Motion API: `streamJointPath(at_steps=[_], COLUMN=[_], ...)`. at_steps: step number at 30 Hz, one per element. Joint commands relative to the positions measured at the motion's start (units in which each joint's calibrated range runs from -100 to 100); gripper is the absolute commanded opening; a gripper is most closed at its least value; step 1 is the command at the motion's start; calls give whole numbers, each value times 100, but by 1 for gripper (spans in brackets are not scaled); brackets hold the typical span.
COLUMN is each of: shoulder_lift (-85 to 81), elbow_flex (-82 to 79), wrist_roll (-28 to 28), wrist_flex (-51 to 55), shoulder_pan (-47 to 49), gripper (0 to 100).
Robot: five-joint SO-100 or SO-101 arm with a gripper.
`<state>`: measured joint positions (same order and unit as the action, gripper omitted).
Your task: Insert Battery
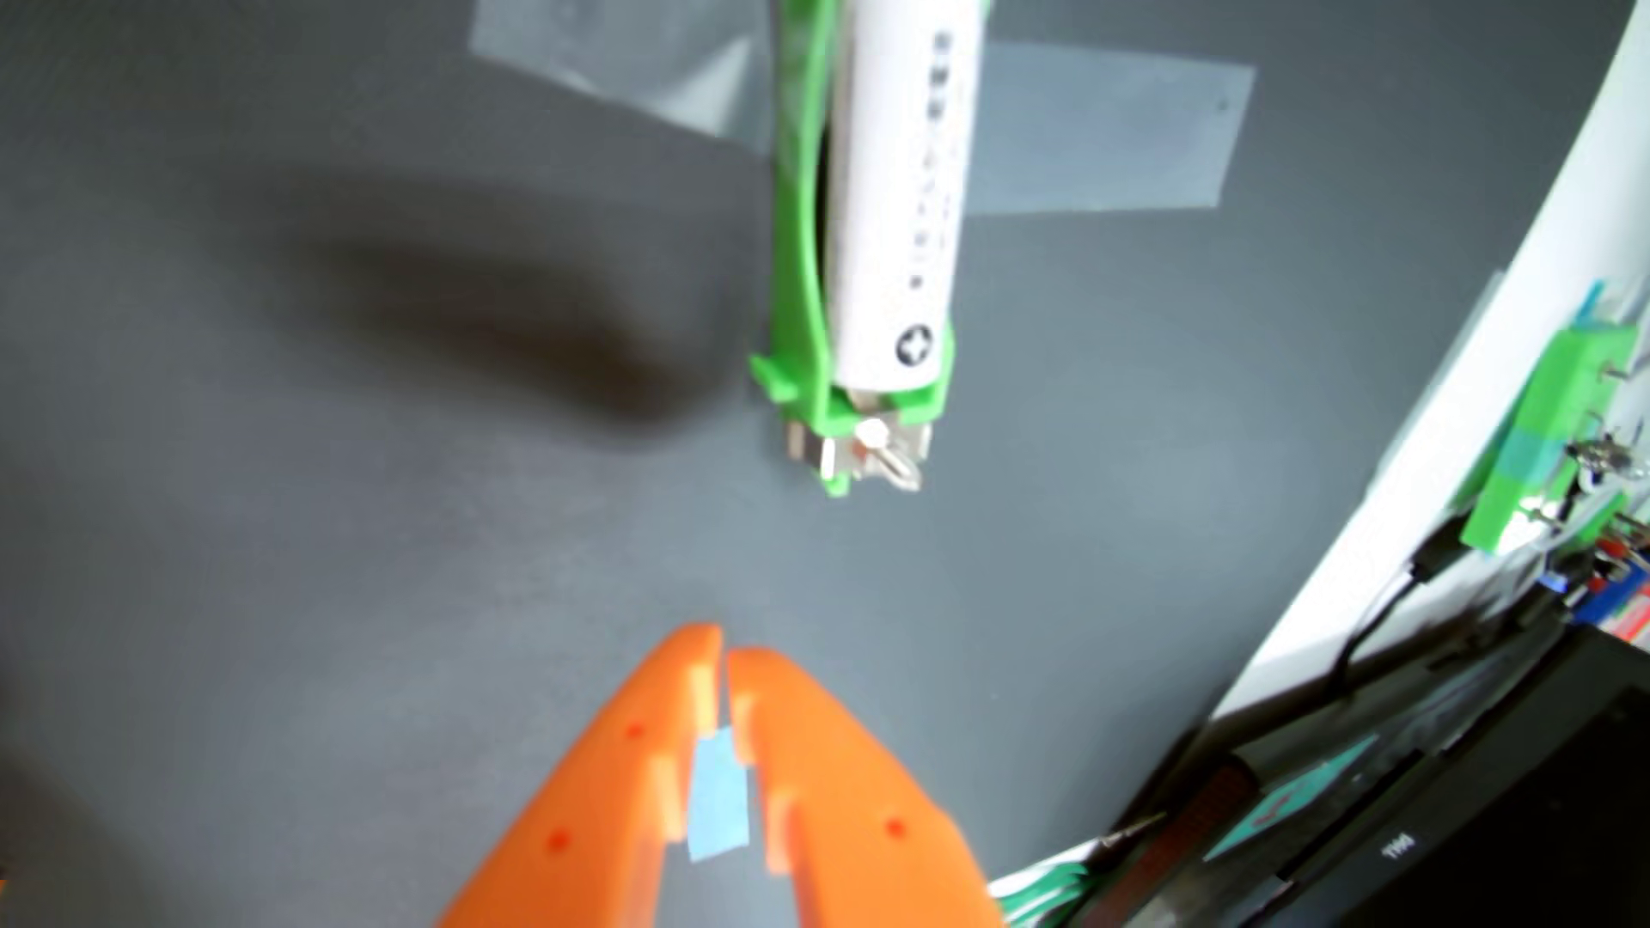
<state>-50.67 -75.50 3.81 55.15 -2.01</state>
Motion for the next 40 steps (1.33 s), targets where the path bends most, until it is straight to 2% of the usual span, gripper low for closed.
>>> streamJointPath(at_steps=[1,7,11,15,24,29,33,40], shoulder_lift=[-73,-73,-73,-73,-73,-73,-148,-1674], elbow_flex=[26,-1,-289,-370,-379,-388,-397,-712], wrist_roll=[-87,-386,-633,-648,-643,-633,-458,-458], wrist_flex=[6,-36,-70,-324,-316,-316,-299,514], shoulder_pan=[-366,-909,-1676,-2184,-2113,-1452,-1275,-1310], gripper=[1,1,1,1,1,1,1,1])
